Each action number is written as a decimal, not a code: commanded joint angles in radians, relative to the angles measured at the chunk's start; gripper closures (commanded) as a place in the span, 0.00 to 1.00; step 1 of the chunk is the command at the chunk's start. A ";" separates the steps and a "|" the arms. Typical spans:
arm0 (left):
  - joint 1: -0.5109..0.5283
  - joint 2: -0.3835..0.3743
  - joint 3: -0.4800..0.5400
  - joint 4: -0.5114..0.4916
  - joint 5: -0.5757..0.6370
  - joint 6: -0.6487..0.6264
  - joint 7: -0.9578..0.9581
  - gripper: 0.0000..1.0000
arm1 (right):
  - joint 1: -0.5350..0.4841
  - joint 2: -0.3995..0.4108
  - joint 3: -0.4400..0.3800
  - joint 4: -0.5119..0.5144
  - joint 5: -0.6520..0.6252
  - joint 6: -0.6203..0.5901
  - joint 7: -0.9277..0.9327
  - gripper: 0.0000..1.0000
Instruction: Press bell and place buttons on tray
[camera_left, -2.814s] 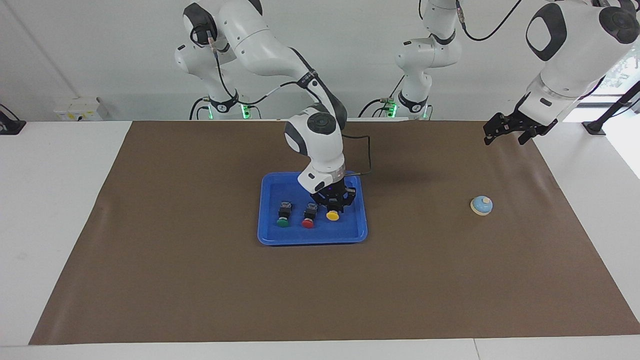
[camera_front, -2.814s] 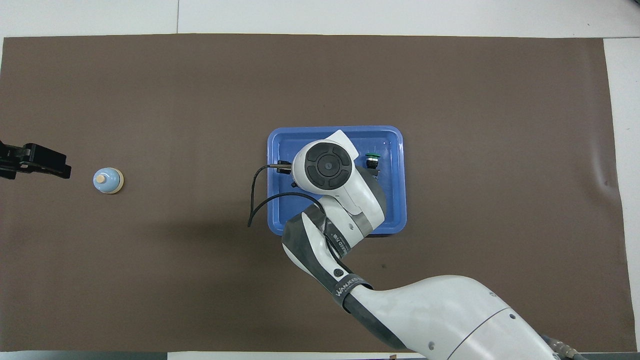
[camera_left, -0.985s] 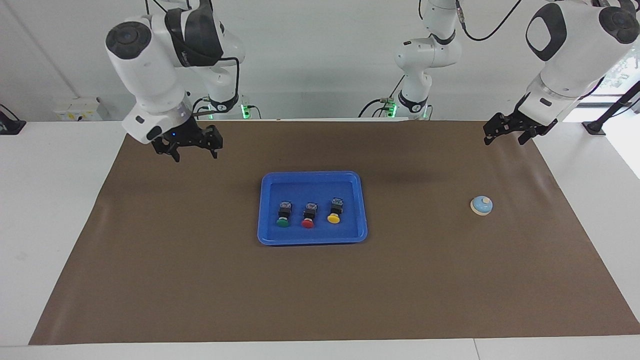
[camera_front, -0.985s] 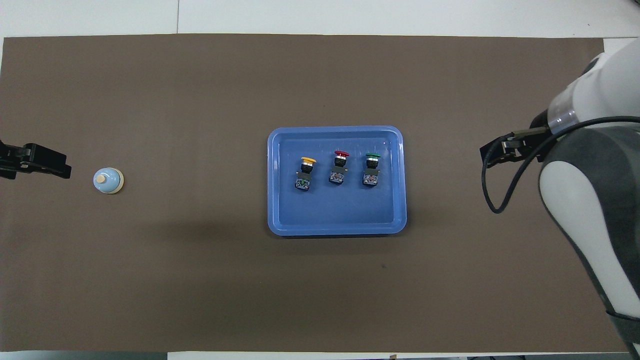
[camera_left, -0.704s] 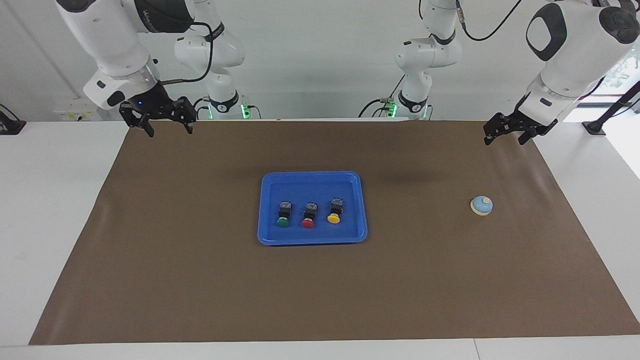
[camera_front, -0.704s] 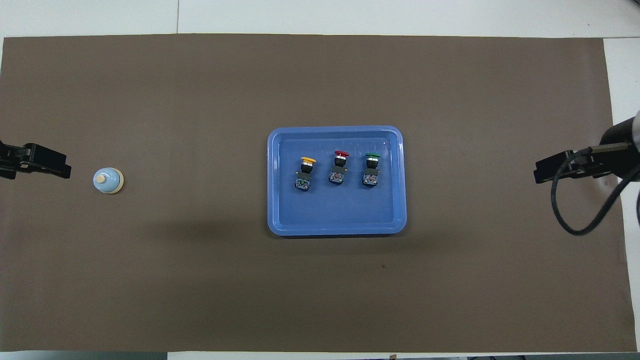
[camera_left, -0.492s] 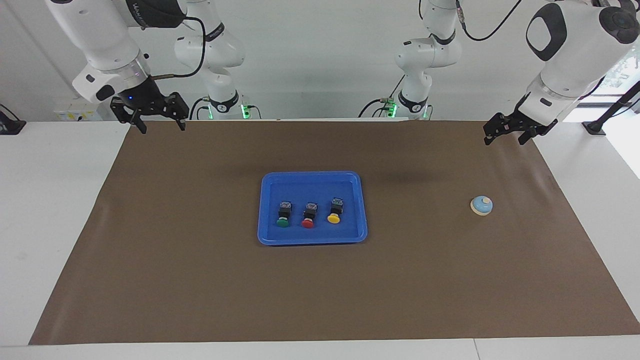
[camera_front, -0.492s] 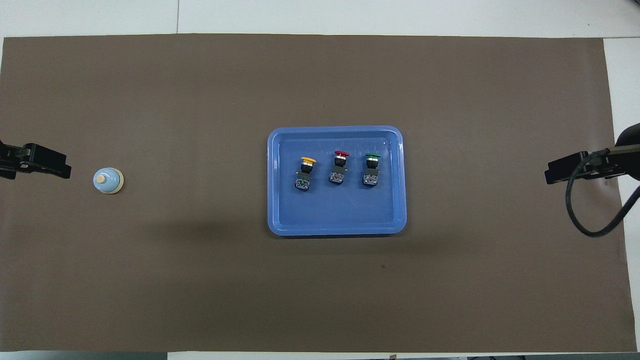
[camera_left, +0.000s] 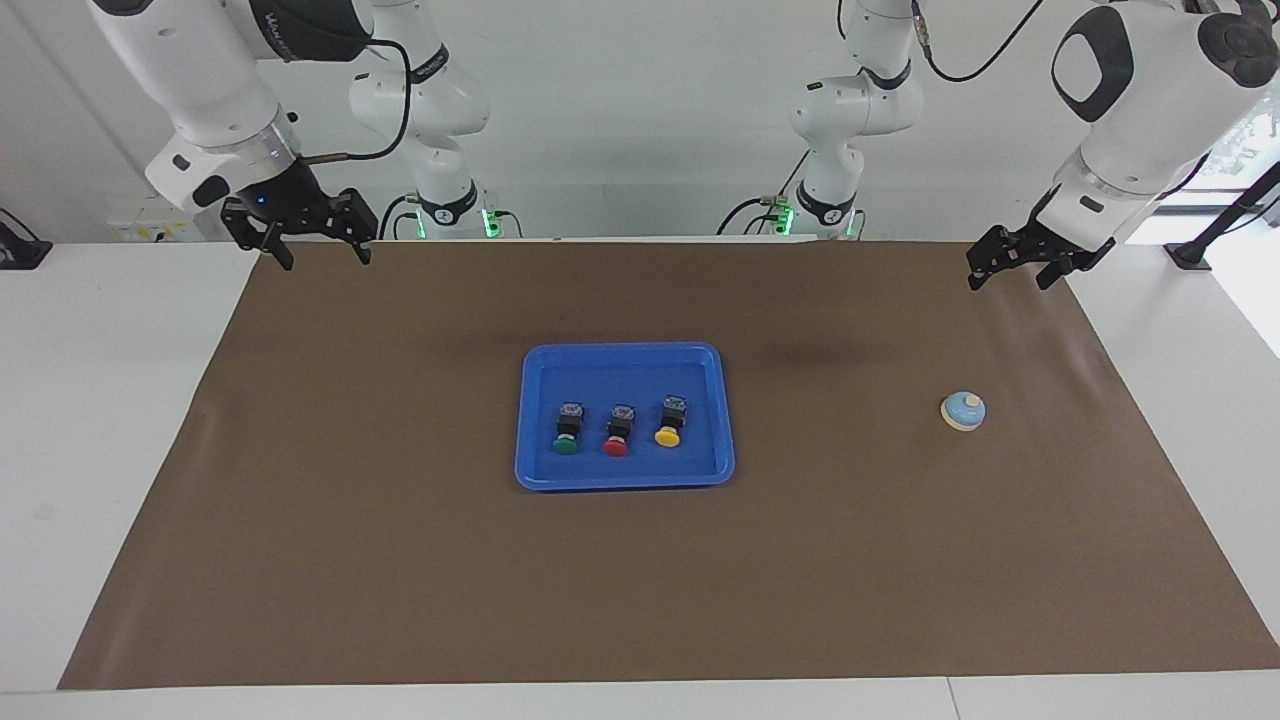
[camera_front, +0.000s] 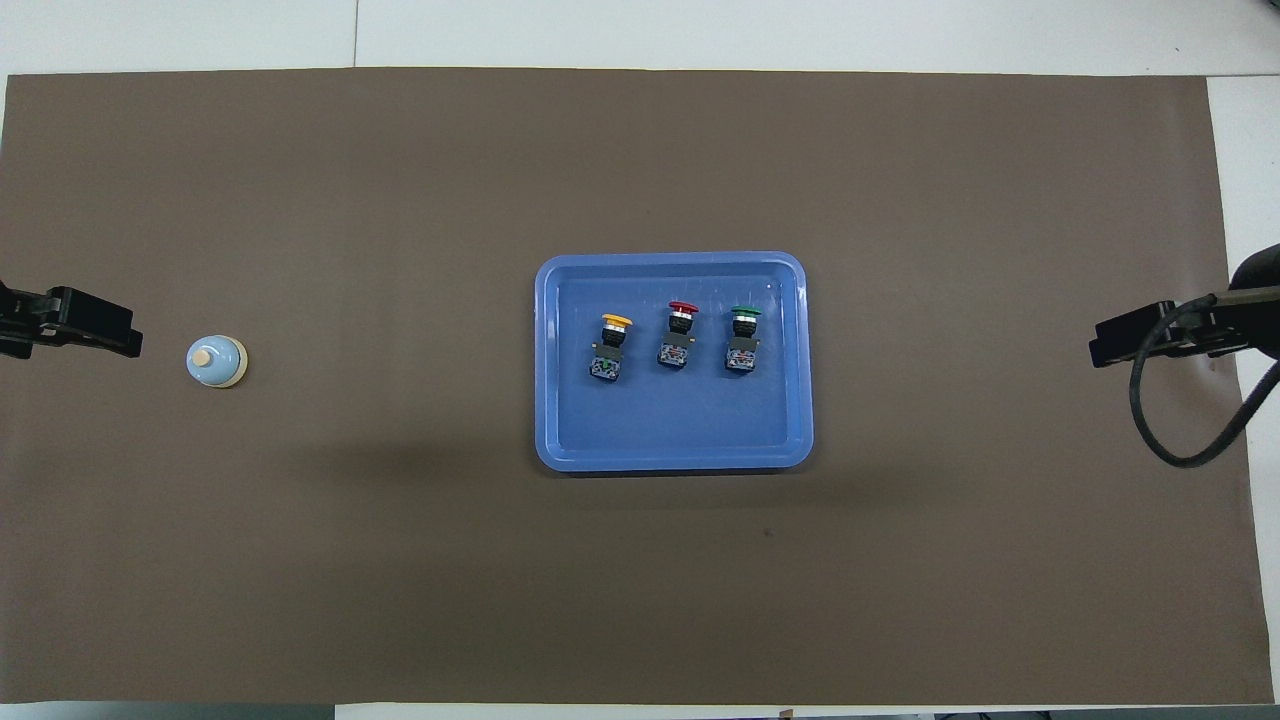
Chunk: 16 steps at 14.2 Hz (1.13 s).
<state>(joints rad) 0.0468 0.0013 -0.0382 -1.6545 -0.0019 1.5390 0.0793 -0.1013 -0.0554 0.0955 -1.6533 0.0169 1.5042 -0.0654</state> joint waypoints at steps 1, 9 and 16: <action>0.002 -0.023 0.001 -0.021 -0.004 0.016 -0.006 0.00 | -0.029 0.006 0.029 0.010 0.009 0.002 -0.008 0.00; 0.002 -0.023 0.001 -0.021 -0.004 0.016 -0.006 0.00 | -0.021 -0.015 0.029 -0.003 0.009 -0.016 -0.011 0.00; 0.002 -0.023 0.001 -0.021 -0.004 0.016 -0.006 0.00 | -0.023 -0.015 0.029 -0.003 0.009 -0.016 -0.010 0.00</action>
<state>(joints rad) 0.0469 0.0013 -0.0382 -1.6545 -0.0019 1.5391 0.0793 -0.1065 -0.0582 0.1129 -1.6505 0.0169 1.4979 -0.0654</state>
